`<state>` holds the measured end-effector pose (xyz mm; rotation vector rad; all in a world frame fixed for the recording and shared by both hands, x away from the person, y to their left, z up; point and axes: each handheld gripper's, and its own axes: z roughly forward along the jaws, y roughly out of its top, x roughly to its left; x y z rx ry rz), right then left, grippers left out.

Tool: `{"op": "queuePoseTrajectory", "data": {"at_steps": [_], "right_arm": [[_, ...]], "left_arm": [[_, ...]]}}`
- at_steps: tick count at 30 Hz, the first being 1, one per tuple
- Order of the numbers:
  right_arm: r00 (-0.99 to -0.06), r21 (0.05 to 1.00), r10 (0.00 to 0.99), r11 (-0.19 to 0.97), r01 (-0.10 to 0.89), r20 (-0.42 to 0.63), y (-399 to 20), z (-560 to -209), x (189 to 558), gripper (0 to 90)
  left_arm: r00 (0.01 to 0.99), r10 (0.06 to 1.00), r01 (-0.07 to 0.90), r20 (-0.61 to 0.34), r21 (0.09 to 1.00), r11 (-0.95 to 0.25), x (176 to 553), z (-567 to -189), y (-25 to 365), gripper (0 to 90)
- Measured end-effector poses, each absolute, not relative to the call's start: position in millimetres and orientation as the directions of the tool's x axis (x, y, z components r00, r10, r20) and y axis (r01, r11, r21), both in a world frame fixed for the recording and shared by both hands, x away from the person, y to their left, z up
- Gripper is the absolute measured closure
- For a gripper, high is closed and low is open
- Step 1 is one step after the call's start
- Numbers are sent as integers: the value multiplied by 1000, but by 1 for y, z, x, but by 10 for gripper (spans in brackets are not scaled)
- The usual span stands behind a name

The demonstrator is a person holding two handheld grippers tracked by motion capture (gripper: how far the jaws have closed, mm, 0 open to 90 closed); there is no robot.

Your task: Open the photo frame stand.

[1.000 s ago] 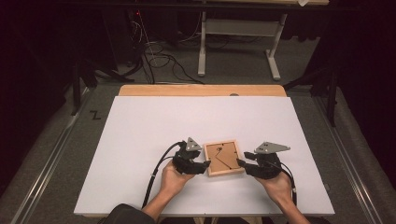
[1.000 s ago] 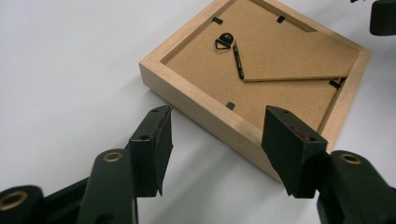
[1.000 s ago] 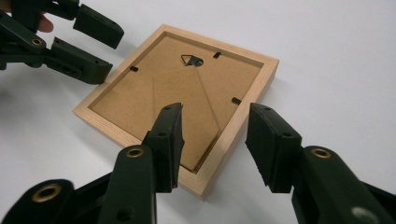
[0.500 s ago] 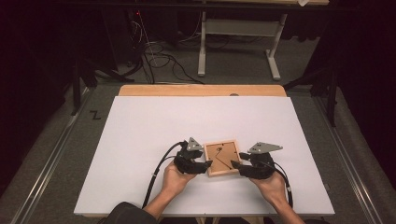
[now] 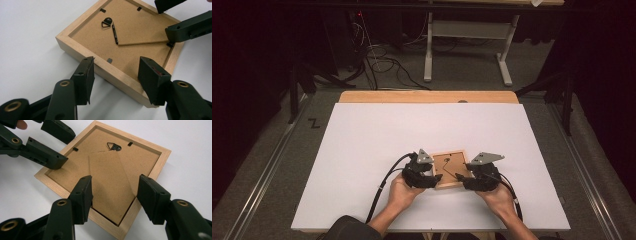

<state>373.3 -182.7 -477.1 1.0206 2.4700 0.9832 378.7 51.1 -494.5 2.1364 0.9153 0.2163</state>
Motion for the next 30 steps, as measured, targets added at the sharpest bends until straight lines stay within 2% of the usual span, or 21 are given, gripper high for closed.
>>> {"op": "queuePoseTrajectory", "data": {"at_steps": [13,22,24,25,30], "right_arm": [[-746,663,664,576,478,-39,-174,-479,376,446],[-754,657,655,590,469,-51,-171,-481,377,439],[-756,656,653,592,468,-50,-171,-481,378,457],[-752,657,657,590,469,-53,-173,-481,378,501],[-749,656,660,587,474,-50,-173,-480,379,504]], "left_arm": [[718,681,545,-146,727,-418,380,-493,54,522],[715,683,545,-145,728,-416,381,-492,56,524],[715,683,547,-149,727,-415,382,-492,56,524],[716,682,549,-152,727,-414,382,-492,56,523],[713,684,553,-158,726,-409,382,-493,56,519]]}}
